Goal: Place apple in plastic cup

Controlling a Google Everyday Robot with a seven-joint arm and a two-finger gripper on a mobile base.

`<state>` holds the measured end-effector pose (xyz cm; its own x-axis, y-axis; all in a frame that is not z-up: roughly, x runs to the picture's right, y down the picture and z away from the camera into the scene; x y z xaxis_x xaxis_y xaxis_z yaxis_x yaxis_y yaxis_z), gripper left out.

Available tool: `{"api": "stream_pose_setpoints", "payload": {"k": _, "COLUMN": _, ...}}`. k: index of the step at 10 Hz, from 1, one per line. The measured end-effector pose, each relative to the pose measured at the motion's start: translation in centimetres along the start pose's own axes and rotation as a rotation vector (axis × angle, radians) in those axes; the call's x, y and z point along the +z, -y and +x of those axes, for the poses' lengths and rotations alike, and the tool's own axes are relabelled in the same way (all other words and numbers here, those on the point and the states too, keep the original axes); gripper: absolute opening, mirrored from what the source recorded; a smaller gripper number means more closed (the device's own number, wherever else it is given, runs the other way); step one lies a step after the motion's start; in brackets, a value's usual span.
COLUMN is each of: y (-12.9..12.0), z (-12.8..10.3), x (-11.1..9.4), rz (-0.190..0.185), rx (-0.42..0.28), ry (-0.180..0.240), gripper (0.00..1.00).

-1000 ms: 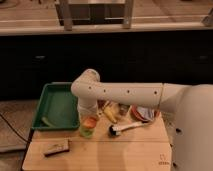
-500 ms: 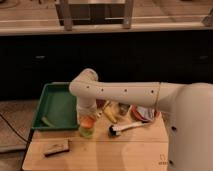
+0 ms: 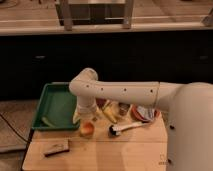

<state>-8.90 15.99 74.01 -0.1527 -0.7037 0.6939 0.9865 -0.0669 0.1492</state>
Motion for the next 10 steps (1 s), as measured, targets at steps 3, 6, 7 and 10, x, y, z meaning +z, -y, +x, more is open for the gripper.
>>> {"api": "stream_pose_setpoints", "payload": {"k": 3, "y": -0.11, "z": 0.11, "x": 0.03, "rz": 0.001, "rx": 0.001, "ry": 0.004, "gripper": 0.80}}
{"api": "stream_pose_setpoints", "payload": {"k": 6, "y": -0.39, "z": 0.29, "x": -0.11, "rz": 0.008, "rx": 0.007, "ry": 0.004, "gripper": 0.80}}
{"api": "stream_pose_setpoints", "payload": {"k": 7, "y": -0.39, "z": 0.44, "x": -0.19, "rz": 0.013, "rx": 0.005, "ry": 0.005, "gripper": 0.80}}
{"api": "stream_pose_setpoints", "payload": {"k": 10, "y": -0.38, "z": 0.82, "x": -0.54, "rz": 0.026, "rx": -0.005, "ry": 0.005, "gripper": 0.80}}
